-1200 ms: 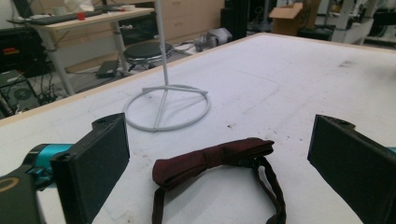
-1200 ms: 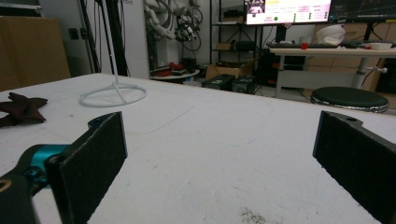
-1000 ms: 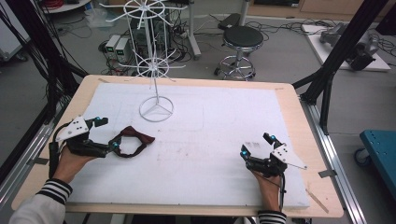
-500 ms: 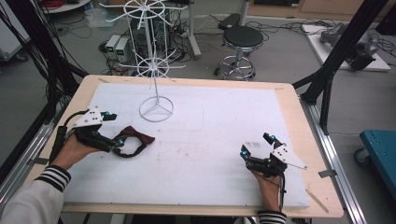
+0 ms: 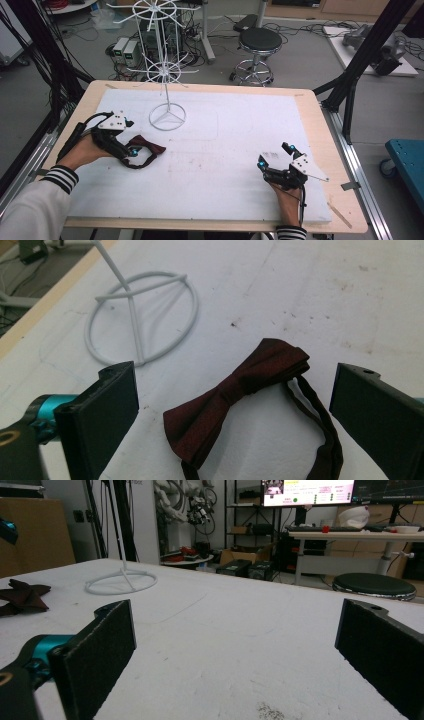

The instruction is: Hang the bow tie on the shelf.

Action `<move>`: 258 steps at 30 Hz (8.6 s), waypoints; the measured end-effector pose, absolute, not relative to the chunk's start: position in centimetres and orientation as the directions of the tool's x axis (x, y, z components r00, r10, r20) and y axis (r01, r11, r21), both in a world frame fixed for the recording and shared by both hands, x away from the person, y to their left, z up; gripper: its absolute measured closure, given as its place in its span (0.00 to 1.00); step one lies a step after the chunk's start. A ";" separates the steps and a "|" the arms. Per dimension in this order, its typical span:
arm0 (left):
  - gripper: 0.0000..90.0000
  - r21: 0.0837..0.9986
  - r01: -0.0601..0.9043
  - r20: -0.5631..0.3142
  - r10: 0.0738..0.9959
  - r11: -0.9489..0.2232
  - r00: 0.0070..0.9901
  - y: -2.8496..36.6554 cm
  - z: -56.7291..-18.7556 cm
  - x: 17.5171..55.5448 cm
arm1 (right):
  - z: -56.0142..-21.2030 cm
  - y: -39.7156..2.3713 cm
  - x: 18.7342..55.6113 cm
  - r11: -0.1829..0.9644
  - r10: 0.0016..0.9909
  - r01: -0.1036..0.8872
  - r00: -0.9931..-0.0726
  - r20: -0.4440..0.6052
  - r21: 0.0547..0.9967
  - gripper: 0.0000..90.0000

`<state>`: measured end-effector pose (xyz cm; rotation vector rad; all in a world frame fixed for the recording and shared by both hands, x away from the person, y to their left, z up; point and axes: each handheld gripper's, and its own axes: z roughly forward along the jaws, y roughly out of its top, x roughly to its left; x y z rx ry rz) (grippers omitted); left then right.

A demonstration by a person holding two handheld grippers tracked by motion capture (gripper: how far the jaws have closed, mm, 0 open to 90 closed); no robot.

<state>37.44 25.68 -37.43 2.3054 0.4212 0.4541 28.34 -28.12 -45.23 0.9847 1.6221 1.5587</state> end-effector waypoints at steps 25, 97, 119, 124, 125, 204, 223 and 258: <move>0.07 0.474 0.176 0.160 0.281 -0.863 0.946 22.7 -39.1 41.3 | -45.2 -28.1 28.3 -0.002 0.871 0.072 -0.490 0.037 0.997 0.02; 0.87 0.611 0.272 0.178 0.464 -0.743 0.868 21.9 -34.2 38.0 | -45.2 -28.1 28.3 0.009 0.871 0.068 -0.491 0.026 0.998 0.02; 0.87 0.792 0.318 0.073 0.597 -0.521 0.799 21.9 -31.0 36.0 | -45.2 -28.0 28.3 0.011 0.870 0.069 -0.493 0.024 0.998 0.02; 0.87 0.808 0.317 0.071 0.615 -0.497 0.786 21.7 -30.3 35.7 | -45.2 -28.0 28.3 0.012 0.870 0.068 -0.493 0.023 0.998 0.02; 0.87 0.808 0.318 0.071 0.620 -0.495 0.782 21.7 -30.1 35.7 | -45.2 -28.0 28.3 0.013 0.871 0.068 -0.491 0.022 0.998 0.02; 0.87 0.926 0.338 -0.013 0.881 -0.169 0.474 18.9 -31.3 40.6 | -45.2 -28.0 28.3 0.012 0.871 0.070 -0.491 0.024 0.997 0.02; 0.02 0.892 0.328 0.073 0.815 -0.311 0.575 18.8 -31.6 40.1 | -45.2 -28.0 28.3 0.013 0.871 0.067 -0.491 0.021 0.998 0.02; 0.02 0.991 0.022 0.079 0.699 -0.134 0.711 29.1 -40.3 30.3 | -45.2 -27.9 28.3 0.026 0.874 0.060 -0.487 0.007 0.998 0.02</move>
